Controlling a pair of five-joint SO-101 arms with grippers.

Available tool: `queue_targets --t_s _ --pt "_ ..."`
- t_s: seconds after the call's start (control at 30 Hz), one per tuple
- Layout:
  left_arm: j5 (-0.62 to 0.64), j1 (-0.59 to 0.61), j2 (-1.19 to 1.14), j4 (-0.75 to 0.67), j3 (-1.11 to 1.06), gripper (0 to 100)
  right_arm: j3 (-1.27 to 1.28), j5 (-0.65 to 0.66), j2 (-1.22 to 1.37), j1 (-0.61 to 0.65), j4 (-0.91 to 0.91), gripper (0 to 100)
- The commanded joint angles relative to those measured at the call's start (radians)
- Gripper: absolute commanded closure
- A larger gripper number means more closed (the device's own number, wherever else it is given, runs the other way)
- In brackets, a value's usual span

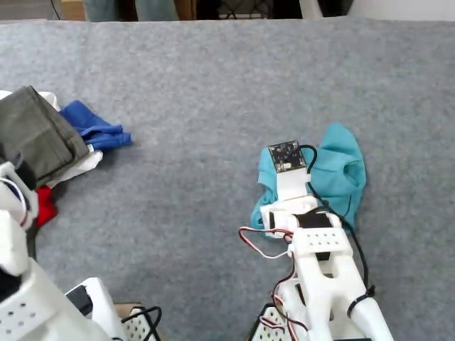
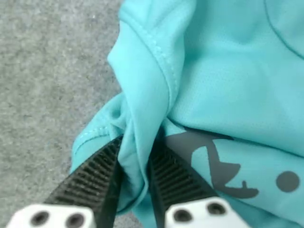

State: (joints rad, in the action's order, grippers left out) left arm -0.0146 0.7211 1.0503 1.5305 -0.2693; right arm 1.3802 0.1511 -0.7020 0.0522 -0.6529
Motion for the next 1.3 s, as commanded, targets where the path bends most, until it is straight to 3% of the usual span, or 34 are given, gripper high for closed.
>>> queue_targets --t_s 0.0,0.33,1.27 --pt "-0.008 -0.010 0.106 0.000 -0.031 74 0.010 0.008 0.005 -0.014 0.000 98.4" --pt "-0.006 -0.008 0.430 0.028 -0.041 74 0.010 0.008 0.005 -0.014 0.000 98.4" --pt "-0.002 -0.008 0.433 0.098 0.007 74 0.010 0.008 0.005 -0.014 0.000 98.4"
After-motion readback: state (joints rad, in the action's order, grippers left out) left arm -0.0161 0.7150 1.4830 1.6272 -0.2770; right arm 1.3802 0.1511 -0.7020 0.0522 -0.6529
